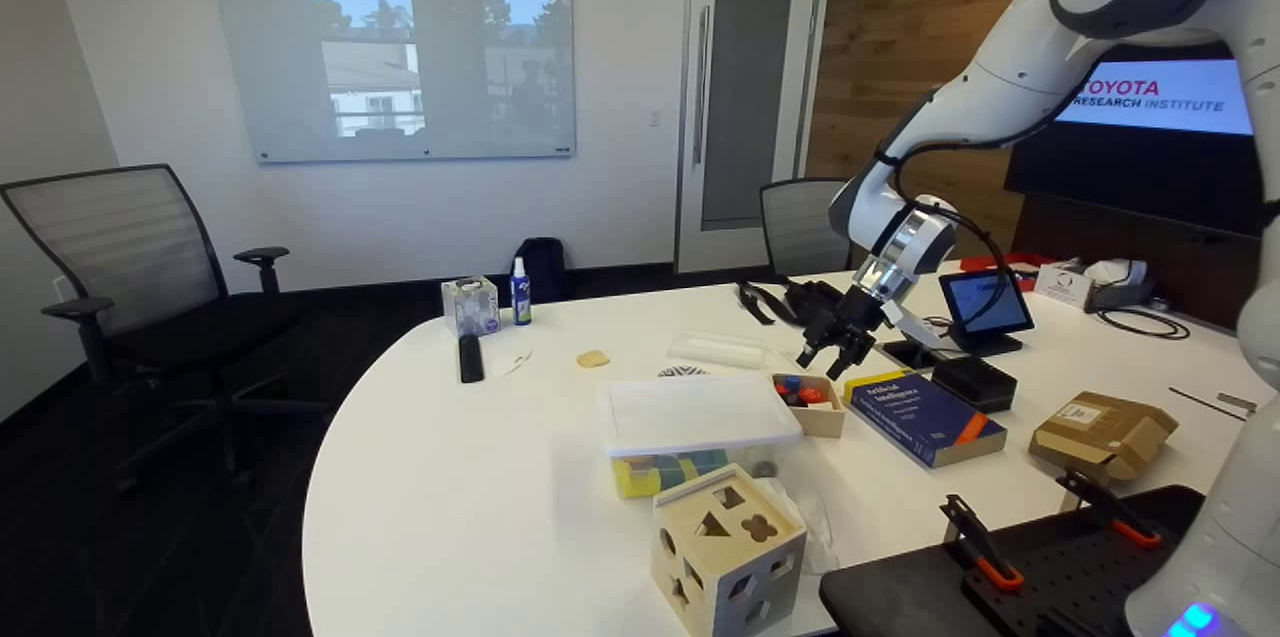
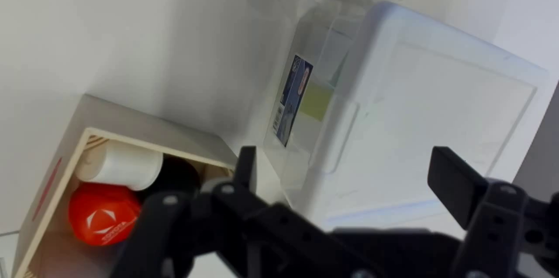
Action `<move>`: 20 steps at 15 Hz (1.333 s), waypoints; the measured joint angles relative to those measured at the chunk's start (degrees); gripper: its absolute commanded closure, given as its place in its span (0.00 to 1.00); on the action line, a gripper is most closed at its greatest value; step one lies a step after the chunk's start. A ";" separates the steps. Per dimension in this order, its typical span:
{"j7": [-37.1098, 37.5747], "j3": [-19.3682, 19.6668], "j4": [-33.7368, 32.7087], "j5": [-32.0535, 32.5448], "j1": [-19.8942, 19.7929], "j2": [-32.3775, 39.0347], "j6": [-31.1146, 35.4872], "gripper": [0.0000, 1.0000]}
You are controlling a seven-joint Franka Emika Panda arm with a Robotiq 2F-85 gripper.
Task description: Remove the white lid from the lunchbox and put it on the table
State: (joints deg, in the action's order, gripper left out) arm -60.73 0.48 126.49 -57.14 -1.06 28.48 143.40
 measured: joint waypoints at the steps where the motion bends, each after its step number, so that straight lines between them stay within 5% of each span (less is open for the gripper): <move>1: 0.05 -0.93 -1.29 0.10 -0.55 1.67 0.00 0.00; 8: 0.18 -5.49 -6.21 0.20 -1.51 8.57 0.03 0.00; 9: 0.18 -5.98 -6.66 0.20 -1.50 9.15 0.04 0.25; 19: 0.19 -7.19 -8.16 0.98 -1.56 11.12 0.16 0.95; 20: 0.25 -7.21 -8.19 1.11 -1.56 11.05 0.15 0.93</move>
State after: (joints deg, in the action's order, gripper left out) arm -60.48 -6.73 118.30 -56.03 -2.62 39.54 143.56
